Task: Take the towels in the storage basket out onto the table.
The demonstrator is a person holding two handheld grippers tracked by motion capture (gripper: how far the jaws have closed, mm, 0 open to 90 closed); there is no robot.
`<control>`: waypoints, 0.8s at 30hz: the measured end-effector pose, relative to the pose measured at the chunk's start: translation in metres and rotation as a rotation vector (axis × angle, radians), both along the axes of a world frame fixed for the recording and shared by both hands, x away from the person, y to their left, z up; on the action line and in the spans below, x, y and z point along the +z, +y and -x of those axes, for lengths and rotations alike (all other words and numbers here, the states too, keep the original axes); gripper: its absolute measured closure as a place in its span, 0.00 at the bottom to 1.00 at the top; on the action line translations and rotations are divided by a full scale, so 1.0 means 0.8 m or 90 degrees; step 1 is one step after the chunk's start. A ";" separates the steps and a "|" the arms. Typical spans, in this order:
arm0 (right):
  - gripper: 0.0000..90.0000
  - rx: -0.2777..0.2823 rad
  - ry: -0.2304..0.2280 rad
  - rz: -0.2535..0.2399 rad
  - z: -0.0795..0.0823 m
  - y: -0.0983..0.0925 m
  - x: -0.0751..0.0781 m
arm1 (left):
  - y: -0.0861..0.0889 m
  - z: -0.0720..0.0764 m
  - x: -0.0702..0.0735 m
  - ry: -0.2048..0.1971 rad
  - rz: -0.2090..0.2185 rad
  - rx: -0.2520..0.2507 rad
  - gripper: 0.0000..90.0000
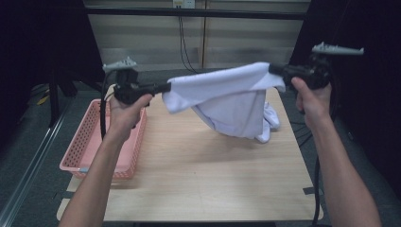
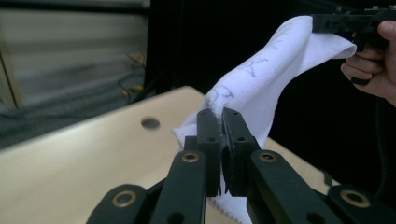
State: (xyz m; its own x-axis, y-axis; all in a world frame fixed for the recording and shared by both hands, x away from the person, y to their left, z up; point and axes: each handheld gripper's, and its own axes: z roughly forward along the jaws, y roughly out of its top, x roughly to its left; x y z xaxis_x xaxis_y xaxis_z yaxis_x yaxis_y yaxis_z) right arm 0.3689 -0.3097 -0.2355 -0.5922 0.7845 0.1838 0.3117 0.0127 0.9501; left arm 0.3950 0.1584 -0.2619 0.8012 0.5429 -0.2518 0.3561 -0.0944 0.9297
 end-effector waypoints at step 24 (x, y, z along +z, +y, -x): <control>0.95 0.069 0.026 0.032 0.148 -0.011 -0.078 | -0.003 0.133 -0.095 0.063 -0.044 -0.143 0.96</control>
